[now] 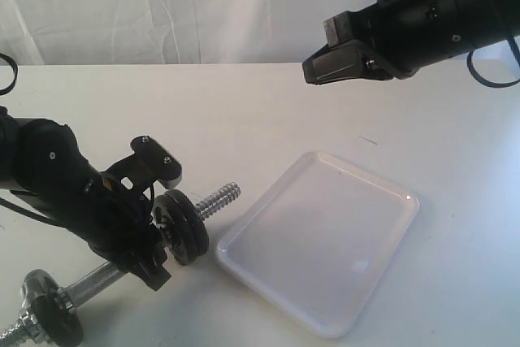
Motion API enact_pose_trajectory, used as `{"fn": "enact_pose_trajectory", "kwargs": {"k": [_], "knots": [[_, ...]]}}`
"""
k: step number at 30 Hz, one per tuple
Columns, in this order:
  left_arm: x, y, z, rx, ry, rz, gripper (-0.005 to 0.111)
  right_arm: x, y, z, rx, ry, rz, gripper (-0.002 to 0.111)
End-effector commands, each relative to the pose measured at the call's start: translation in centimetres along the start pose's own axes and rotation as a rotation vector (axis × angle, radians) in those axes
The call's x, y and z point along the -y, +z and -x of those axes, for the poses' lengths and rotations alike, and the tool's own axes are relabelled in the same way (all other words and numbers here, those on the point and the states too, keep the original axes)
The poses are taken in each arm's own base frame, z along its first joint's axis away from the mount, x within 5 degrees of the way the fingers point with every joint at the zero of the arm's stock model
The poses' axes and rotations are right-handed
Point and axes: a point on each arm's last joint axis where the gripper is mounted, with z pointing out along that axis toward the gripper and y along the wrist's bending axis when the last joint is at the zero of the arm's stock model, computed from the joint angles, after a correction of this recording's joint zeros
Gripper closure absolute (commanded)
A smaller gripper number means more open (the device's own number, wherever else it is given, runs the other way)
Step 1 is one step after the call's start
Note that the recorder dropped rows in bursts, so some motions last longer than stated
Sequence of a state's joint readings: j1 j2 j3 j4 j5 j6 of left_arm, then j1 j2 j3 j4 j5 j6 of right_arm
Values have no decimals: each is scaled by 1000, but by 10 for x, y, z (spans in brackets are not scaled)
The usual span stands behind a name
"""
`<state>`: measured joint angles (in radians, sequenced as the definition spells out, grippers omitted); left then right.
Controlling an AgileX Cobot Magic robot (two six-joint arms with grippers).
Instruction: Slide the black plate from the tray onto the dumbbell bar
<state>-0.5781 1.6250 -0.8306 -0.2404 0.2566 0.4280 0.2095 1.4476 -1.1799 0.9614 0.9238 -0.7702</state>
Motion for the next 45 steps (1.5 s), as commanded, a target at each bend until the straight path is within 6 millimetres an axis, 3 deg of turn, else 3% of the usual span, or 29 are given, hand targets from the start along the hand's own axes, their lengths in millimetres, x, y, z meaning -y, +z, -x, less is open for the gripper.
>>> {"fn": "enact_pose_trajectory", "kwargs": {"k": [1,20,32,38,45], "knots": [[-2,-8,11,80,-37,19,107,-3,-1,-1,4,-2,4,108],[-2,-8,12,85,-34,23,106,-3,-1,-1,2,-2,7,108],[-1,-8,10,62,-34,8,60,-3,-1,-1,2,-2,7,108],[1,-8,8,38,-34,-8,48,-3,-1,-1,2,-2,7,108],[3,-8,4,0,-33,-33,47,-3,-1,-1,3,-11,6,108]]}}
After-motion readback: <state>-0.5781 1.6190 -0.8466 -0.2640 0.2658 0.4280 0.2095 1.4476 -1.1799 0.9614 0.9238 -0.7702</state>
